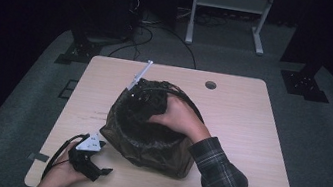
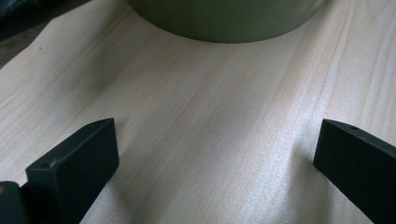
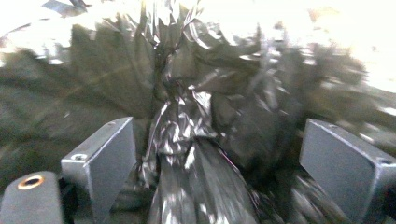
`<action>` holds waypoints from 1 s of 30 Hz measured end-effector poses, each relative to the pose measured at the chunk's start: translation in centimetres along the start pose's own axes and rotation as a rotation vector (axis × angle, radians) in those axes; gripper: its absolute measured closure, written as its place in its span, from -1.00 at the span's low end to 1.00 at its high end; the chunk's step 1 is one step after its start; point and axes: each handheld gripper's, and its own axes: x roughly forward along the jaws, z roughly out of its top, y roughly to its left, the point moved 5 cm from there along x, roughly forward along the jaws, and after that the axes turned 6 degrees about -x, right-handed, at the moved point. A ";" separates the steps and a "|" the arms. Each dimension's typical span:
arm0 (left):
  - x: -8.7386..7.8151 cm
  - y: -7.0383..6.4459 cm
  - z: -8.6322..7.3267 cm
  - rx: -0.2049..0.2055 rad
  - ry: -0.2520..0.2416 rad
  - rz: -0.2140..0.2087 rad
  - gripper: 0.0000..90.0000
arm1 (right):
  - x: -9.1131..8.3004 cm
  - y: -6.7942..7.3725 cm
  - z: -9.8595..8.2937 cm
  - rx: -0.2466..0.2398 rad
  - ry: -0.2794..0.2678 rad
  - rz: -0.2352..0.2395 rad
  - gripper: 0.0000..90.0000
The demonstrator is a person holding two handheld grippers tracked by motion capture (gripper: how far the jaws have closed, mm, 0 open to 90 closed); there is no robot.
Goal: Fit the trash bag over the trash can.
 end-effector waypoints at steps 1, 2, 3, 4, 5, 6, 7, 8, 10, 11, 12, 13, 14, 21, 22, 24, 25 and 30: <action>0.0 0.0 0.0 0.000 0.000 0.000 -1.00 | -0.5 0.0 -0.1 0.003 -0.010 -0.008 -0.78; 0.0 0.0 0.0 0.000 0.000 0.000 -1.00 | -1.0 0.0 -0.2 0.006 -0.020 -0.011 -0.78; 0.0 0.0 0.0 0.000 0.000 0.000 -1.00 | -1.8 -0.1 -0.4 0.006 -0.040 -0.021 -0.78; 0.0 0.0 0.0 0.000 0.000 0.000 -1.00 | -2.3 -0.1 -0.5 0.011 -0.049 -0.024 -0.78; 0.0 0.0 0.0 -0.002 -0.001 0.002 -1.00 | -3.0 -0.1 -0.7 0.018 -0.065 -0.025 -0.78; 0.0 0.0 0.0 -0.003 -0.002 0.003 -1.00 | -3.8 -0.1 -0.9 0.018 -0.086 -0.034 -0.78; 0.0 0.0 0.0 -0.004 -0.002 0.004 -1.00 | -4.3 -0.1 -1.0 0.022 -0.101 -0.041 -0.78; 0.0 0.0 0.0 -0.004 -0.002 0.004 -1.00 | -5.0 0.0 -1.2 0.022 -0.122 -0.054 -0.78; 0.0 0.0 0.0 -0.004 -0.002 0.004 -1.00 | -6.1 0.1 -1.8 0.030 -0.140 -0.064 -0.78; 0.0 0.0 0.0 -0.004 -0.002 0.004 -1.00 | -6.9 0.2 -2.3 0.031 -0.156 -0.075 -0.78; 0.0 0.0 0.0 -0.004 -0.002 0.004 -1.00 | -7.5 0.3 -2.7 0.036 -0.171 -0.078 -0.78; 0.0 0.0 0.0 -0.004 -0.002 0.004 -1.00 | -8.0 0.5 -3.1 0.041 -0.185 -0.085 -0.78; 0.0 0.0 0.0 -0.004 -0.002 0.004 -1.00 | -8.7 0.6 -3.7 0.043 -0.206 -0.094 -0.78; 0.0 0.0 0.0 -0.004 -0.002 0.004 -1.00 | -11.0 1.8 -6.7 0.073 -0.284 -0.135 -0.78; 0.0 0.0 0.0 -0.004 -0.002 0.004 -1.00 | -11.2 2.0 -7.1 0.074 -0.291 -0.143 -0.78; 0.0 0.0 0.0 -0.004 -0.002 0.004 -1.00 | -11.6 2.3 -7.8 0.079 -0.308 -0.150 -0.78; 0.0 0.0 0.0 -0.004 -0.002 0.004 -1.00 | -11.8 2.5 -8.3 0.087 -0.323 -0.150 -0.78; 0.0 0.0 0.0 -0.004 -0.002 0.004 -1.00 | -12.4 3.3 -10.3 0.111 -0.371 -0.147 -0.78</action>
